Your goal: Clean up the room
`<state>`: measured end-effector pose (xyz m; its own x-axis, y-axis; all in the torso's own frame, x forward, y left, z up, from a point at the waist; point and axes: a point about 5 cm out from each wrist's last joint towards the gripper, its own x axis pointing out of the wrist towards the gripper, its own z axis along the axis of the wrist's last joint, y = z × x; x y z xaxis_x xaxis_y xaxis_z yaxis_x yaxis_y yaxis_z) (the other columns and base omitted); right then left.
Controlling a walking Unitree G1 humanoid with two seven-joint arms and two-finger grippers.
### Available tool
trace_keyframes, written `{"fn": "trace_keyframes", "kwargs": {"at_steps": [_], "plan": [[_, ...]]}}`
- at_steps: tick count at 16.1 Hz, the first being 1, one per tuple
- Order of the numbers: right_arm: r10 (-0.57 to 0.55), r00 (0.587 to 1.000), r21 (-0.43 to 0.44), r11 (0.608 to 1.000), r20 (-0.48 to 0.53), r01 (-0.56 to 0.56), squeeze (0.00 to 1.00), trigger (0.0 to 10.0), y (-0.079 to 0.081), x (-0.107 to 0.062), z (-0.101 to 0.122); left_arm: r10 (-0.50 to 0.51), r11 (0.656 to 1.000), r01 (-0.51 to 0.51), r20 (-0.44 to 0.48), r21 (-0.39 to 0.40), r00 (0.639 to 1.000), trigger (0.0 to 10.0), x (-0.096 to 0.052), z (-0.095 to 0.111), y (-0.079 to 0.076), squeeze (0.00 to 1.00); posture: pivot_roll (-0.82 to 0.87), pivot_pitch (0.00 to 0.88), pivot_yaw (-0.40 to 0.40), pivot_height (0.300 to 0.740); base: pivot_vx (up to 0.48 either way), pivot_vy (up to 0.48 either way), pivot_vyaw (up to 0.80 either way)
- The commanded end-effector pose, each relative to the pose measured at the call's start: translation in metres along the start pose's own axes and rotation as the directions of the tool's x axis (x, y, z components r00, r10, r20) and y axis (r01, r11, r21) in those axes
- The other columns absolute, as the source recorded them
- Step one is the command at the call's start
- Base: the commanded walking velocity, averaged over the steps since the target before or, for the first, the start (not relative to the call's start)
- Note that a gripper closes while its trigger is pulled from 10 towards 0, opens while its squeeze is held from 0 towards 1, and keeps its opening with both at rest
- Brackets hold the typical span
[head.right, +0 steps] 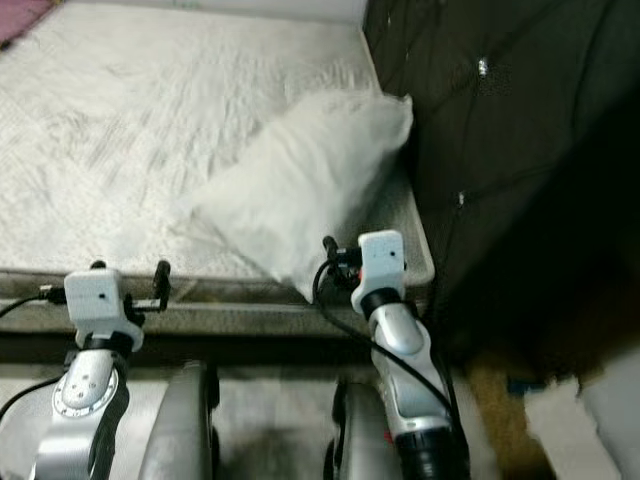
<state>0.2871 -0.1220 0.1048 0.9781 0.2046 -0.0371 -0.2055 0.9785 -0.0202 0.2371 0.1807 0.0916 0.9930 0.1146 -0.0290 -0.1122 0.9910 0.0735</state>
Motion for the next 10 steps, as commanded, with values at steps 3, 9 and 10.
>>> {"fn": "trace_keyframes", "kwargs": {"at_steps": [3,9,10], "plan": [[-0.015,1.000,-0.002,1.000,-0.005,0.015,0.00,10.0,-0.0032,-0.0003,0.0001,-0.001,1.000,0.001,0.008,0.003,1.000,10.0,0.0019,0.0023,-0.0003,0.00,0.07,0.075,-0.058,0.552,0.000,0.000,0.00],[-0.018,1.000,0.002,1.000,-0.004,0.018,0.00,10.0,-0.0026,0.0001,-0.0002,-0.019,1.000,0.019,0.013,0.010,1.000,10.0,0.0029,0.0035,-0.0011,0.00,0.08,0.073,-0.055,0.552,0.157,0.000,0.00],[-0.014,1.000,-0.002,1.000,-0.004,0.014,0.00,10.0,-0.0023,0.0003,0.0000,-0.019,1.000,0.019,0.013,0.009,1.000,10.0,0.0029,0.0035,-0.0011,0.00,0.08,0.073,-0.055,0.552,0.341,0.000,0.00]]}}
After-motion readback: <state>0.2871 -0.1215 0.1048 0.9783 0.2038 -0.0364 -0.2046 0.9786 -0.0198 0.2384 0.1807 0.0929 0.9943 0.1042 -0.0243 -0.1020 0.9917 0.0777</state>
